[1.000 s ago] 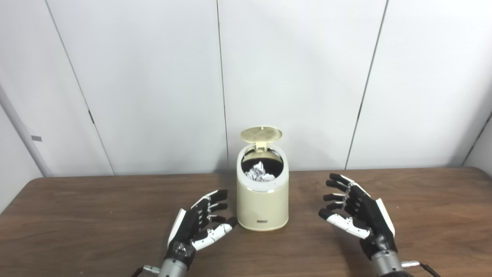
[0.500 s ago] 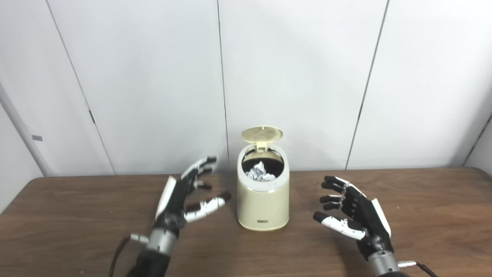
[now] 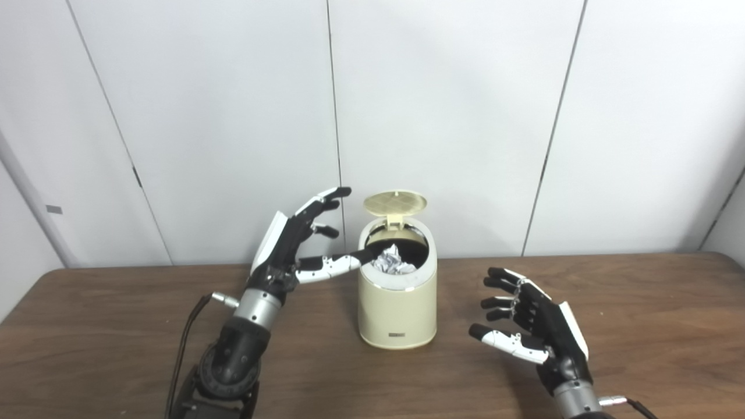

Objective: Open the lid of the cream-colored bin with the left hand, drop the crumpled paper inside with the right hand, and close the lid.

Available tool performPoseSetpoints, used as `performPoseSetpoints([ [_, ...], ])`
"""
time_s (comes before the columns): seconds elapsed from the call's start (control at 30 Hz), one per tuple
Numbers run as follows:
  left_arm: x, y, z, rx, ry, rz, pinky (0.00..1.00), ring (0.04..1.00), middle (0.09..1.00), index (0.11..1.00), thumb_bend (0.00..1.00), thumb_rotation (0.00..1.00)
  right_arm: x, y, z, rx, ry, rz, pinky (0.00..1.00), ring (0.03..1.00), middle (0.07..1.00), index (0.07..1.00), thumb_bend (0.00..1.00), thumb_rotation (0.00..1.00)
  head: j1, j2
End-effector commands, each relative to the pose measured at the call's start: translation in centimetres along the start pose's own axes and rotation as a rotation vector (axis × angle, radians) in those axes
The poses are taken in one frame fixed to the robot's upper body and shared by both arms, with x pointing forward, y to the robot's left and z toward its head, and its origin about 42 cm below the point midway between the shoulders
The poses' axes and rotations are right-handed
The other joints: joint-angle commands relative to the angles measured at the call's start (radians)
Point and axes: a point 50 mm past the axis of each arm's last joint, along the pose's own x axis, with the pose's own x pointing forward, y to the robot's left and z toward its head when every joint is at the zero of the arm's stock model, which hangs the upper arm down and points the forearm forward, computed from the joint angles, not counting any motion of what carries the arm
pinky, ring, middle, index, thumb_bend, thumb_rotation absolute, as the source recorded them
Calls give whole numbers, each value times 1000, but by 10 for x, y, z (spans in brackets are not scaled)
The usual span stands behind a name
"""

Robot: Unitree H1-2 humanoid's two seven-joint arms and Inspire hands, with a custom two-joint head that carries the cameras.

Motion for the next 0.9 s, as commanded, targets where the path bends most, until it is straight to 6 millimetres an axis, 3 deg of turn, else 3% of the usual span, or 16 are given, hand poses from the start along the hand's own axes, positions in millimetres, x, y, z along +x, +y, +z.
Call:
performPoseSetpoints([
  [0.0, 22, 9, 21, 27, -76, -7, 723, 921, 936, 918, 833, 288, 8, -1, 16, -5, -66, -5, 542, 617, 753, 739, 760, 201, 1, 1],
  [0.27, 42, 9, 36, 67, -79, -50, 811, 950, 957, 944, 850, 334, 7, 3, 18, -6, -66, 3, 555, 586, 748, 728, 771, 201, -5, 1],
  [0.53, 59, 9, 42, 128, -91, -69, 845, 989, 981, 945, 862, 370, 7, 8, 18, -10, -84, 9, 480, 559, 735, 716, 750, 191, -13, 0],
  [0.7, 62, 8, 46, 173, -95, -83, 954, 1000, 979, 928, 854, 380, 7, 10, 19, -11, -83, 6, 481, 558, 733, 712, 736, 182, -15, 1],
  [0.87, 62, 7, 47, 204, -102, -102, 903, 982, 956, 912, 834, 362, 7, 10, 18, -8, -91, 12, 466, 547, 733, 709, 723, 171, -17, 3],
])
